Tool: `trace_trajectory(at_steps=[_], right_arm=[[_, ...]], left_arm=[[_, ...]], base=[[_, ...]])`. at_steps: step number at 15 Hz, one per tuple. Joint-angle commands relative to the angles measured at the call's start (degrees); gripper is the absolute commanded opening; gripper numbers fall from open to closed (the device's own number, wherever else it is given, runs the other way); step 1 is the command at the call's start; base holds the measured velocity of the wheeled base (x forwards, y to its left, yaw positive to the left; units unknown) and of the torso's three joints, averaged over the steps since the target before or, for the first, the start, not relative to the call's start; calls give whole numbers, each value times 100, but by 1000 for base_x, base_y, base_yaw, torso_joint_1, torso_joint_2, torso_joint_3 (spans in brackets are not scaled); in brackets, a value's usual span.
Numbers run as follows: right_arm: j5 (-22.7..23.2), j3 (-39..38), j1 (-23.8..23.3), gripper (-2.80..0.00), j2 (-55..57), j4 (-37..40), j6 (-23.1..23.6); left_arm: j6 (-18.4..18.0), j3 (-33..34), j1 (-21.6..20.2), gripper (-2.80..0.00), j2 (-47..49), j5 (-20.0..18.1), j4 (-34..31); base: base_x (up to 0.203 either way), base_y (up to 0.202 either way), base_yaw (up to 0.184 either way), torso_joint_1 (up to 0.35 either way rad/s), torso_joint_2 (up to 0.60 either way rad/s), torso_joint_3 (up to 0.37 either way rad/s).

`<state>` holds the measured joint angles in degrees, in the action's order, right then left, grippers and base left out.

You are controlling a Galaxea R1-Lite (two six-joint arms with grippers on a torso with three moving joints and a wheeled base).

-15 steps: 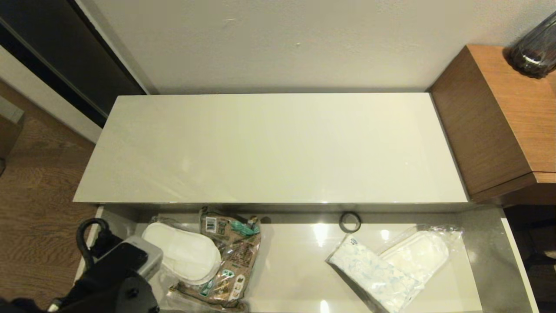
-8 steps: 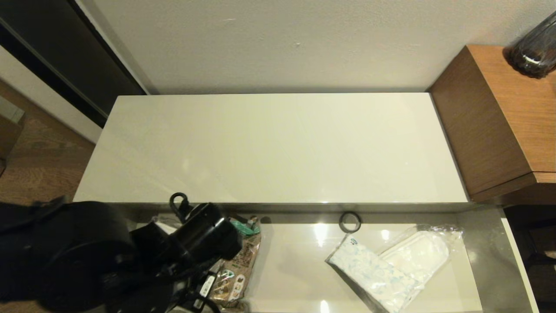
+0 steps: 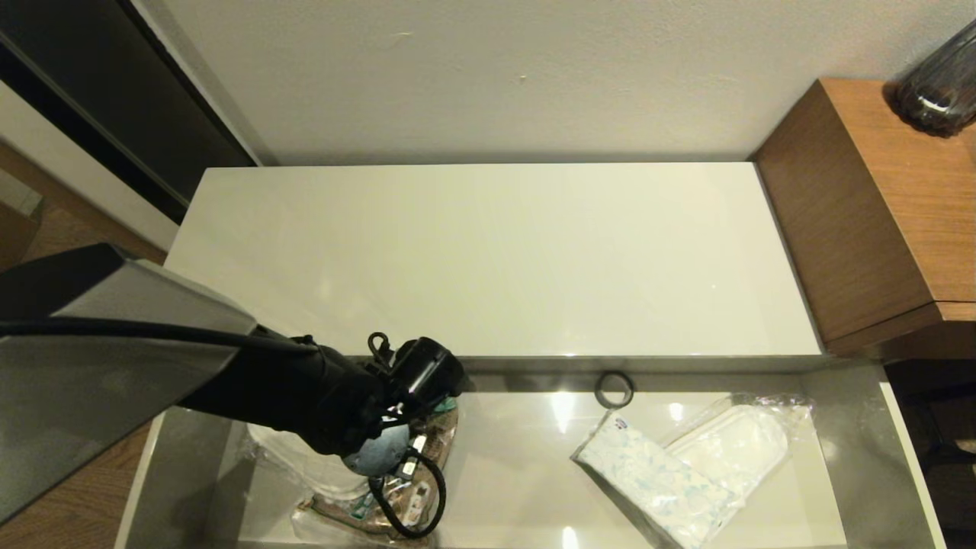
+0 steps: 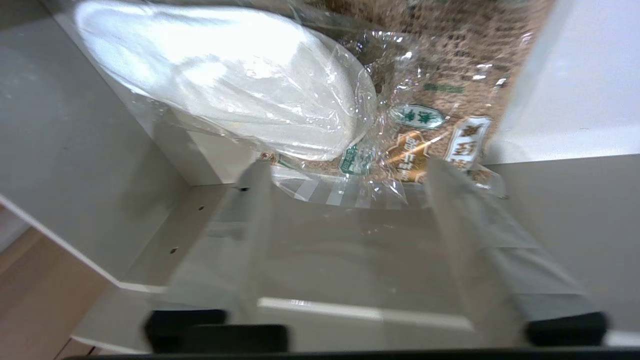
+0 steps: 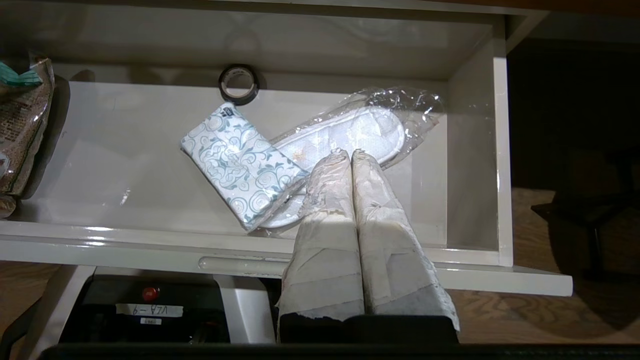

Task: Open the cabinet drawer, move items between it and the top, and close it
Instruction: Take out the disposable slippers from the drawer

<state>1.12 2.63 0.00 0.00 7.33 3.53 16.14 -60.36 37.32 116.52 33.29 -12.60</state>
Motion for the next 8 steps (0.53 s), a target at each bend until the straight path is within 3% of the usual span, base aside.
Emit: trace_trajectory(at_steps=[1, 8], right_arm=[[3, 0, 0, -280, 9, 6, 8], [3, 0, 0, -280, 9, 6, 8]], left_arm=[[7, 54, -47, 0, 376, 32, 97], [12, 603, -391, 0, 916, 255, 1100]], base=[[0, 0, 0, 0, 0, 0], [0, 0, 0, 0, 0, 0]])
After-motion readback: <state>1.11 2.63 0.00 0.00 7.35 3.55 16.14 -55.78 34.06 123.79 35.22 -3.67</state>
